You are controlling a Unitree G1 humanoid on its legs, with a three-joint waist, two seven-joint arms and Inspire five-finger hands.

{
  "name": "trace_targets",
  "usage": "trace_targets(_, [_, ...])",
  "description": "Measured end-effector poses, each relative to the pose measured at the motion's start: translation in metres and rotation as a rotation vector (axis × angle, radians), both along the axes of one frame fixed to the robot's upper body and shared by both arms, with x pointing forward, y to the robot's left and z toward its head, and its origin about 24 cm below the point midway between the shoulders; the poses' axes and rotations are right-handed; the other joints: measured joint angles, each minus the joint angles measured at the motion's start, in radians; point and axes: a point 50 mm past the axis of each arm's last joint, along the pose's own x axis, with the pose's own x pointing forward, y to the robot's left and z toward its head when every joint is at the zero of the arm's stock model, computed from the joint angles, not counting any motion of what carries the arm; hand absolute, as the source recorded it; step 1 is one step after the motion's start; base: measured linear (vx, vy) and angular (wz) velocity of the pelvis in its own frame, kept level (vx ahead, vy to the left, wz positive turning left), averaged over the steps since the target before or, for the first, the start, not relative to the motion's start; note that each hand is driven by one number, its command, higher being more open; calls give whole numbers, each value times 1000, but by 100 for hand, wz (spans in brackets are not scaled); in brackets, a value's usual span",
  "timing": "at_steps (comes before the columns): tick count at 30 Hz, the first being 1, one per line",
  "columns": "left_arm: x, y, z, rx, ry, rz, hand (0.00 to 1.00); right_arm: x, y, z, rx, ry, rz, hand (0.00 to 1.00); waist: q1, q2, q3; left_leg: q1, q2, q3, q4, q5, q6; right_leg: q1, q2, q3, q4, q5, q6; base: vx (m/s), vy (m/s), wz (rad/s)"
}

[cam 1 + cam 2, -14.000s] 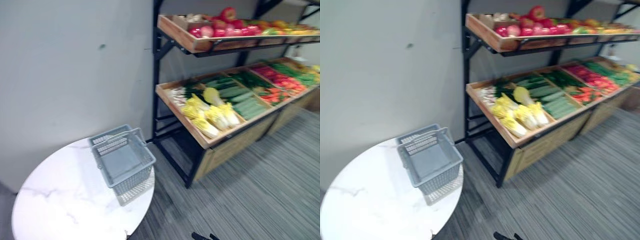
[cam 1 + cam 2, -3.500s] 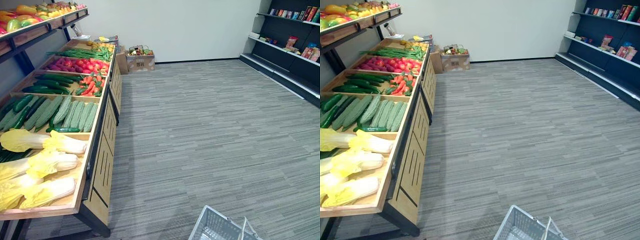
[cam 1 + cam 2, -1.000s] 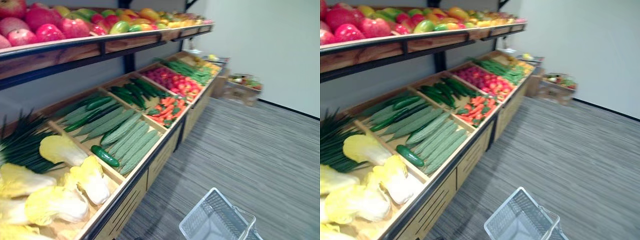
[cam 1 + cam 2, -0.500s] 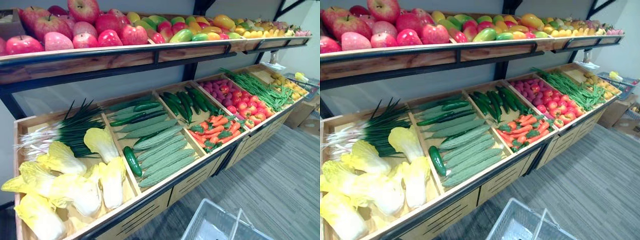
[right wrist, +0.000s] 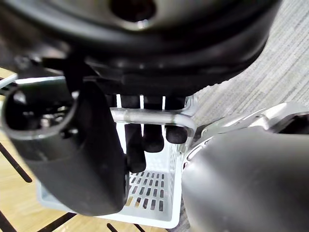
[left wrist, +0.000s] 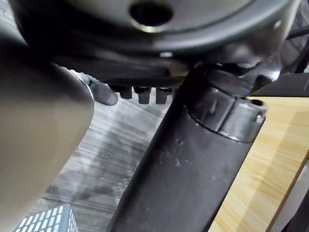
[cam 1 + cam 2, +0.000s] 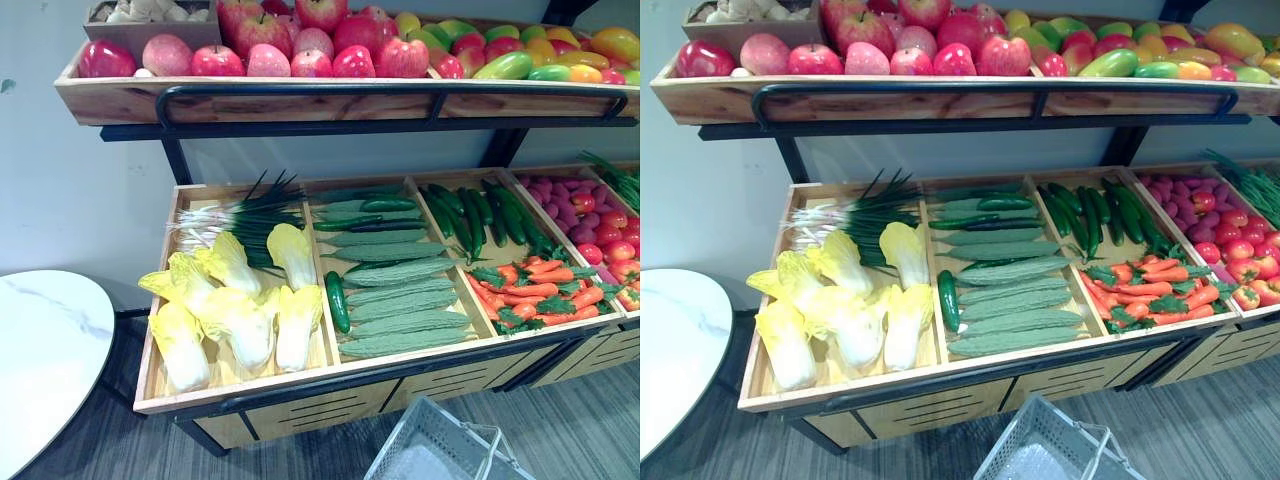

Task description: Pick vegetable in the basket

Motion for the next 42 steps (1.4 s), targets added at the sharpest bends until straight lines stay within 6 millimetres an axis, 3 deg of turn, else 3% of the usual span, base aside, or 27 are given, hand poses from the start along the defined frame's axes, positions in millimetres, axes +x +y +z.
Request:
trace_targets(2, [-1, 4, 0, 4, -4, 54, 100, 10, 3, 0, -1, -4, 28, 0, 2, -4, 11, 15, 2, 39, -1, -1, -2, 1, 5, 49, 24, 2, -3, -14, 16, -15])
trace_targets(5, [-2, 3, 0, -7, -11, 105, 100, 12, 4, 1, -17, -10, 74, 0, 3, -9, 14, 11, 6, 25, -2, -2, -2, 2, 8, 54, 28, 2, -3, -114, -6, 26])
trace_targets(6, [-34, 14, -1, 1, -27, 746, 100, 10, 7, 0, -19, 13, 148, 0, 26, -27, -5, -9, 8, -45, -2, 11, -2, 31, 9, 1, -24, -2, -3, -208, -39, 79])
trace_targets(8, [-39, 14, -2, 3, -15, 759, 100, 7, 6, -1, -18, 21, 145, 0, 26, -30, -7, -15, -2, -57, -2, 12, 0, 44, 4, -10, -36, 3, -1, -55, -7, 49])
trace_targets(11, [-34, 28, 3, 3, -68, 873, 100, 8, 4, 0, -19, 20, 141, 0, 34, -25, -10, -21, -10, -59, -1, 13, 0, 47, 0, -18, -43, 6, 2, 65, 15, 13])
trace_targets(13, [-8, 63, 27, 122, -235, 1040, 100, 5, 6, -1, -4, 36, 137, 0, 37, -32, -15, -14, -10, -74, -1, 14, -1, 60, -3, -33, -45, 6, 2, 46, 8, 25])
trace_targets(14, [22, 98, 66, 306, -429, 1079, 100, 0, 7, -1, 1, 40, 130, 0, 61, -33, -16, -4, -6, -76, -1, 14, -1, 70, 2, -26, -41, 6, 2, 11, -11, 14])
trace_targets(15, [34, 111, 84, 366, -503, 1069, 100, -1, 7, -1, -1, 38, 130, 0, 69, -32, -15, -2, -5, -75, -1, 14, -1, 74, 7, -25, -41, 6, 1, -28, -30, 6])
trace_targets(16, [56, 133, 124, 472, -668, 1028, 100, -3, 6, 0, -6, 33, 138, 0, 75, -22, -14, -1, -2, -76, -2, 13, -1, 75, 9, -23, -32, 4, -2, -64, -32, 0])
trace_targets(18, [80, 149, 184, 588, -900, 955, 100, -6, 2, 2, -21, 27, 143, 0, 74, -1, -19, -1, 4, -74, -2, 0, 6, 68, 9, -13, -19, 3, -4, -66, -14, -3])
trace_targets(21, [105, 129, 265, 684, -1205, 775, 100, -17, -7, 3, -49, 45, 175, 0, 78, 28, -53, -10, 11, -49, -2, -9, 3, 54, 3, 38, -18, 8, -9, -60, 38, -9])
trace_targets(25, [119, 94, 305, 670, -1356, 550, 100, -20, -9, 4, -50, 50, 175, 0, 74, 33, -73, -18, 23, -3, -2, -9, 3, 54, 9, 46, -44, 8, -10, -32, -2, -7])
trace_targets(30, [129, 81, 301, 610, -1320, 384, 100, -28, -5, 2, -25, 76, 143, 0, 76, 14, -95, -16, 31, 24, -1, -8, 4, 54, 16, 53, -47, 9, -11, 25, -14, -3])
trace_targets(34, [146, 54, 284, 611, -1193, 95, 100, -35, 1, 1, -5, 89, 114, 0, 82, -8, -121, -12, 21, 33, -1, -4, -2, 54, 7, 73, -41, 9, -11, 44, 48, 1])
trace_targets(38, [158, 27, 267, 715, -1044, -175, 100, -35, 1, 1, -4, 88, 117, 0, 74, 2, -125, 5, 18, 55, -1, -4, -5, 54, 6, 104, -10, 9, -11, 0, 52, -3])
trace_targets(42, [164, 22, 251, 848, -905, -279, 100, -37, -4, 2, -16, 95, 120, 0, 69, 25, -142, 10, 24, 83, -2, -22, -10, 48, 5, 137, -10, 9, -11, -52, 19, -17])
